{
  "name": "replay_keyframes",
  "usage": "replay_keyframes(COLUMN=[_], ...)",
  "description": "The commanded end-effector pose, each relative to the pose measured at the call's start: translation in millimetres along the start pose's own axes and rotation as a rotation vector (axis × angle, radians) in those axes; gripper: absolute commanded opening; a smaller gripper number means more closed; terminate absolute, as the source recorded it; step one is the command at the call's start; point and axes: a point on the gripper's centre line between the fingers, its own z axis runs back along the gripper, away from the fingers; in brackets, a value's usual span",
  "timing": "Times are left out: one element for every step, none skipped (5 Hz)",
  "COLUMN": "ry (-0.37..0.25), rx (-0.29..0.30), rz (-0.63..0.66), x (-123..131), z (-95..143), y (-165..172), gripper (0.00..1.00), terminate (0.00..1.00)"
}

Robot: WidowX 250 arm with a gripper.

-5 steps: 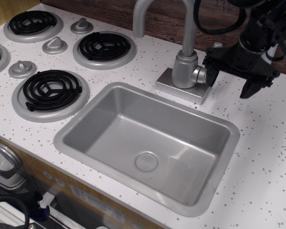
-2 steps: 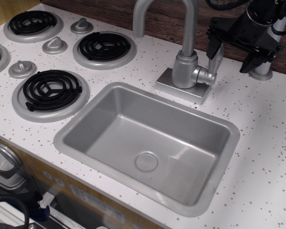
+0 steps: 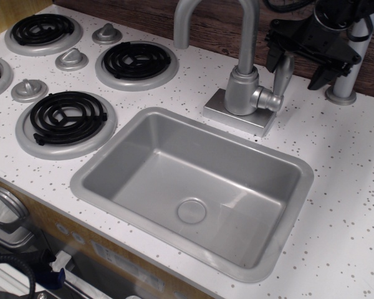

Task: Lever vertical to front

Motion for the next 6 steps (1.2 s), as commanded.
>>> replay_keyframes(ry=[-0.060,-0.058,-0.052,-0.035,0.005,0.062], rx=[-0.002,-0.007,0.003,0.004,0.019,0.013], rz=[0.016,0.017,0.017,0.031,0.064,0.097], x=[15.8,14.8,14.4,7.5,-11.2,-27.5], z=[8.1,1.7,5.9,7.8,14.3,17.0], y=[11.7,10.7,9.8,9.6,9.5,11.0], gripper=[1.00,0.00,0.00,0.00,0.00,0.00], terminate=[0.00,0.00,0.00,0.00,0.00,0.00])
